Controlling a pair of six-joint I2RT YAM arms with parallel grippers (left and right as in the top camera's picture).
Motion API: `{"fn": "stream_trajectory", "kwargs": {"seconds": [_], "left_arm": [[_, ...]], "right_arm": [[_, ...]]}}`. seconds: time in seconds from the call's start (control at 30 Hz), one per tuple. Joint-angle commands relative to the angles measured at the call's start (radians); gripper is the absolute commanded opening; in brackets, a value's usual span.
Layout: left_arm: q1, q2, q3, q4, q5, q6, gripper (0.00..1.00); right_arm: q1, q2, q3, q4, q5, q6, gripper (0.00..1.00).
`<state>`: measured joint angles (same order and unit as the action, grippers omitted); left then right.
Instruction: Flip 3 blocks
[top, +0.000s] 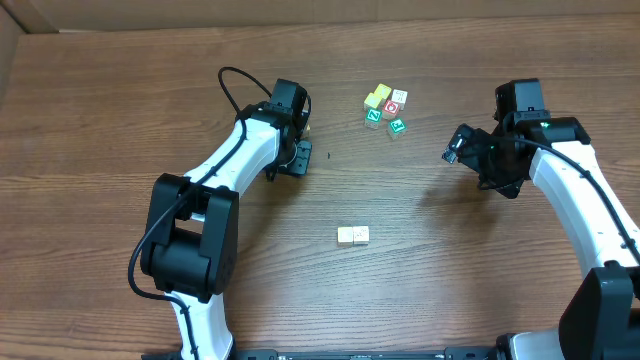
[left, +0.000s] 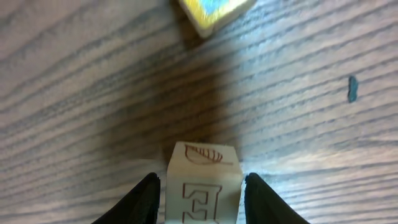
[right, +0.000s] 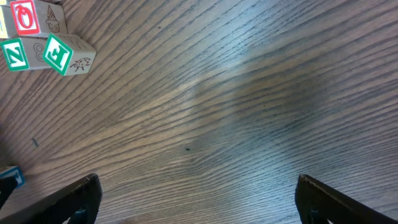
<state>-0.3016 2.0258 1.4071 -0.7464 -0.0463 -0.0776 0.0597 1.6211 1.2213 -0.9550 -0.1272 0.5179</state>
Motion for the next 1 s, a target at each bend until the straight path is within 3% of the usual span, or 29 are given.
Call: {"fn": "stream_trajectory", "kwargs": {"seconds": [0.0,0.97], "left_arm": [[-0.006,0.015,0.017,0.016,-0.009,0.022,0.38],[-0.006,0.009,0.017,-0.015,0.003,0.021,0.24]], "right_arm": [[-0.003,0.002,0.015,0.003,-0.005,-0.01,1.0],[-0.003,0.002,0.015,0.003,-0.005,-0.01,1.0]]}}
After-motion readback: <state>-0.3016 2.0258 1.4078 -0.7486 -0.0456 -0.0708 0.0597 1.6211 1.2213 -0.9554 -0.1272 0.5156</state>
